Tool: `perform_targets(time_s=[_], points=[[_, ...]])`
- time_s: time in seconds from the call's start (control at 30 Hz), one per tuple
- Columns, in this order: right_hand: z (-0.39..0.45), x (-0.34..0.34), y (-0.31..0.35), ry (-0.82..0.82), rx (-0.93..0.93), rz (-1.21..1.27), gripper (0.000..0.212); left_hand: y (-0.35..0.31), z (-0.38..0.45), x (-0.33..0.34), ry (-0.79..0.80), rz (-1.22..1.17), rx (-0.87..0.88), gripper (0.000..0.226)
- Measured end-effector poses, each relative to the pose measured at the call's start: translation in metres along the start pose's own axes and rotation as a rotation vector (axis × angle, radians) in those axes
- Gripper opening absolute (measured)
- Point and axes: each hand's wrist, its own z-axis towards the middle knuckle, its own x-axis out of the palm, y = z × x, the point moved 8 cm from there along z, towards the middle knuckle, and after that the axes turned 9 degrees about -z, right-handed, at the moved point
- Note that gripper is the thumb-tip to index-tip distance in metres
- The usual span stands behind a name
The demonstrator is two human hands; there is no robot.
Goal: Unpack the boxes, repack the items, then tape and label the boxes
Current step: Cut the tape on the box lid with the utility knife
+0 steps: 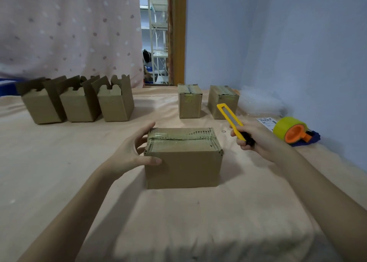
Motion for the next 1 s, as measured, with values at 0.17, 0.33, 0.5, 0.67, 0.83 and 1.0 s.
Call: perform_targets(time_s=[0.17,0.33,0.5,0.67,0.83,1.0], points=[[-0.039,0.03,0.027,0.103,-0.172,-0.068,0.019,-0.006,-0.021,0.001,-0.02,-0.001,0.008,0.115],[-0.057,0.043,0.035,0.105,-0.237,-0.09,0.021,-0.007,-0.032,0.004,-0.047,0.011,-0.023,0.117],[-0.067,0.047,0.036,0.067,-0.27,-0.093,0.023,-0.01,-0.04,0.011,-0.078,0.094,0.014,0.101],[-0.07,0.048,0.037,0.05,-0.278,-0.157,0.025,-0.01,-0.041,0.011,-0.168,0.045,0.019,0.102],[-0.072,0.048,0.044,0.063,-0.325,-0.227,0.028,-0.007,-0.038,0.008,-0.199,0.018,-0.016,0.094],[-0.072,0.049,0.052,0.056,-0.372,-0.3,0.029,-0.006,-0.036,0.005,-0.201,-0.003,-0.021,0.103]])
